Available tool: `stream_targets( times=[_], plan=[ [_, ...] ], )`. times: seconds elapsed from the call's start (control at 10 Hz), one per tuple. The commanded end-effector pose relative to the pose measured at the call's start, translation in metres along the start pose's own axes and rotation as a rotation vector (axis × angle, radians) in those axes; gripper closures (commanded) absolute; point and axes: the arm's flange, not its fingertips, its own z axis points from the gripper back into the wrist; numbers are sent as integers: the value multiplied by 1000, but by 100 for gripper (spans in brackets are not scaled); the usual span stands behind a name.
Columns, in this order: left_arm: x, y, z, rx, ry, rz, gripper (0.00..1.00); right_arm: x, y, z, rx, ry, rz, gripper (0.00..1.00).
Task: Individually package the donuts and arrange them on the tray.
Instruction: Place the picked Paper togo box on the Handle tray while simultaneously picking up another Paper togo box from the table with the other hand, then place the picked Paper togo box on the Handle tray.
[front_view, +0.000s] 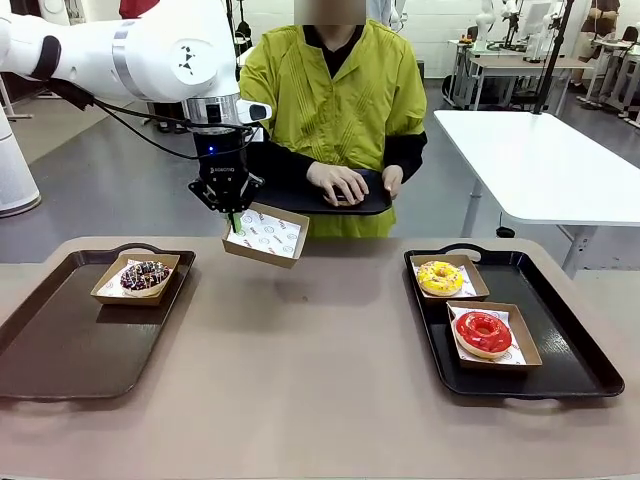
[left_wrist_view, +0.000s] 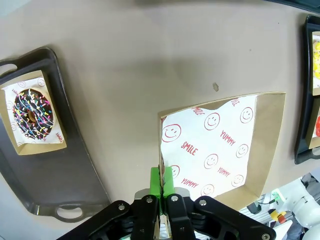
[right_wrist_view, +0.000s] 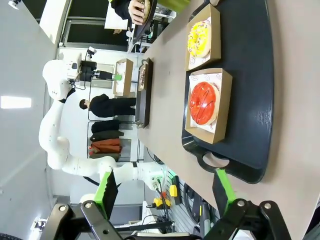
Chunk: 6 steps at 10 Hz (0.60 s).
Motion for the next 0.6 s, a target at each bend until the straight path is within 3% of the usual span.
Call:
stream_targets(
  times=[0.0,0.5],
  plan=[
    [-5,3,1,1,-5,2,100,0,4,1,6,-6,1,0],
    [-5,3,1,1,-5,2,100,0,4,1,6,-6,1,0]
  ],
)
